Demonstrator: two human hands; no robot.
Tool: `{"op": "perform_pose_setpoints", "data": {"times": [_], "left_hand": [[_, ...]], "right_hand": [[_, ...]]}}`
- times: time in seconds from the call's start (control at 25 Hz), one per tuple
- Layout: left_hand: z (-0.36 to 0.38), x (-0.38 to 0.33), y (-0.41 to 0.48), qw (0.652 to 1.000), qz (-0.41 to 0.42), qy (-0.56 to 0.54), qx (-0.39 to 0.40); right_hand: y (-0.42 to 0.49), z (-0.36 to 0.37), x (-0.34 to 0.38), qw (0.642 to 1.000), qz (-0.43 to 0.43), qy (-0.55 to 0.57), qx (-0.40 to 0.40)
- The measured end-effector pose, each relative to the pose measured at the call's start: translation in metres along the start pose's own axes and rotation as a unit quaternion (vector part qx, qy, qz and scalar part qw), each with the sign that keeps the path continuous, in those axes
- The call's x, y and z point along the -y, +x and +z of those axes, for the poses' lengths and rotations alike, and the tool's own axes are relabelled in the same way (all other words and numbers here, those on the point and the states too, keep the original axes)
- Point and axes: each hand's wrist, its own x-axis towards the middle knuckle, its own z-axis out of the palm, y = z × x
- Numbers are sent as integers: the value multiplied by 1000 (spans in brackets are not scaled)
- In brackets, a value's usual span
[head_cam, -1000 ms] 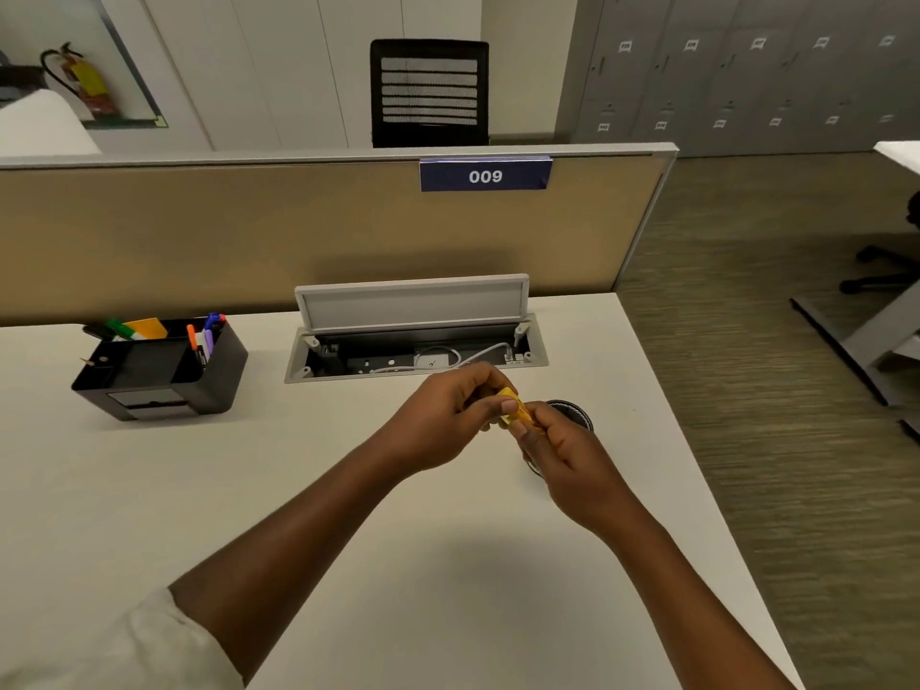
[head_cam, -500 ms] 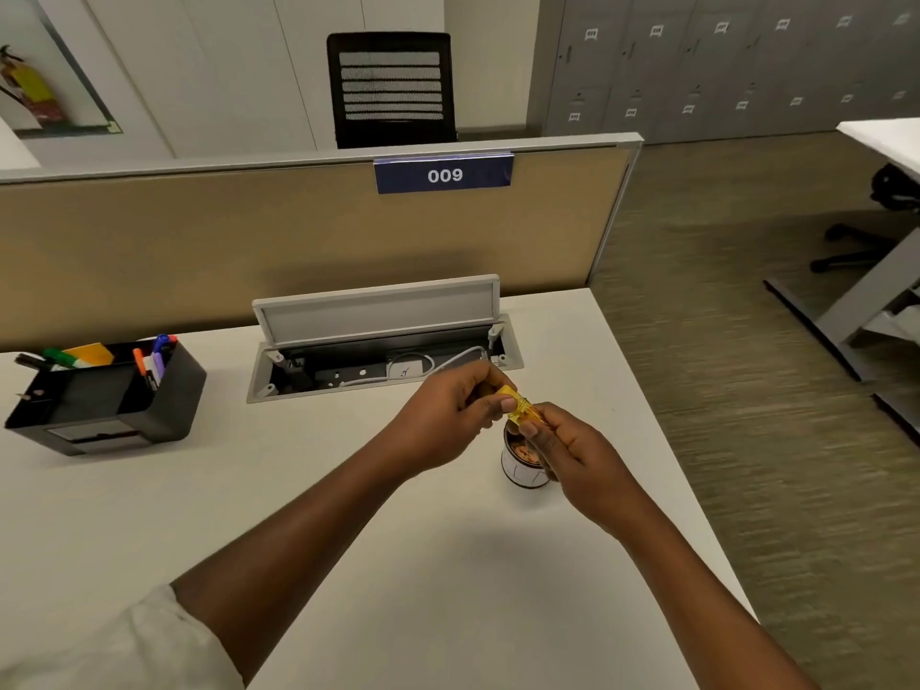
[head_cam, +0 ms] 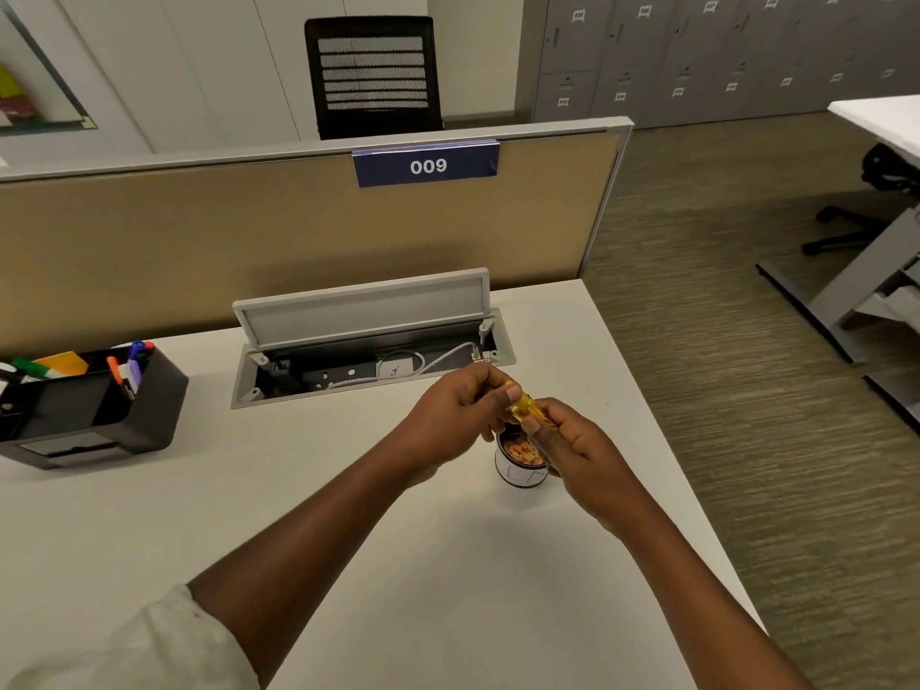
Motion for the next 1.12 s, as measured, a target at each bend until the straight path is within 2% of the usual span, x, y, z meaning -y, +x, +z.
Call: {"op": "perform_pose_setpoints", "data": {"times": [0.28,0.44,0.52,0.6,0.72,0.84,0.96,1.12], "left_hand": [[5,5,4,992,-46,-120,-10],[14,11,10,987,-70,-140,-26],[18,17,13,986,-84,-143,-33],[20,25,14,985,-96,-134,-40],[21,36,15,987,-107,-109,-49],[22,46,16,989,-117,-77,-49],[24,53,13,991,-114,-54,-40],[25,59,9,992,-114,-37,-27]], "right_hand": [[1,2,-11,981,52,188,-22],[2,3,-23,944,72,307,-98],[2,1,-31,932,82,328,-127],[2,-2,-40,947,90,264,-160],[1,-9,-45,977,65,60,-193],[4,-14,-46,975,4,-141,-171],[11,-16,-48,961,-35,-239,-136],[19,-19,-52,948,-74,-290,-107]]}}
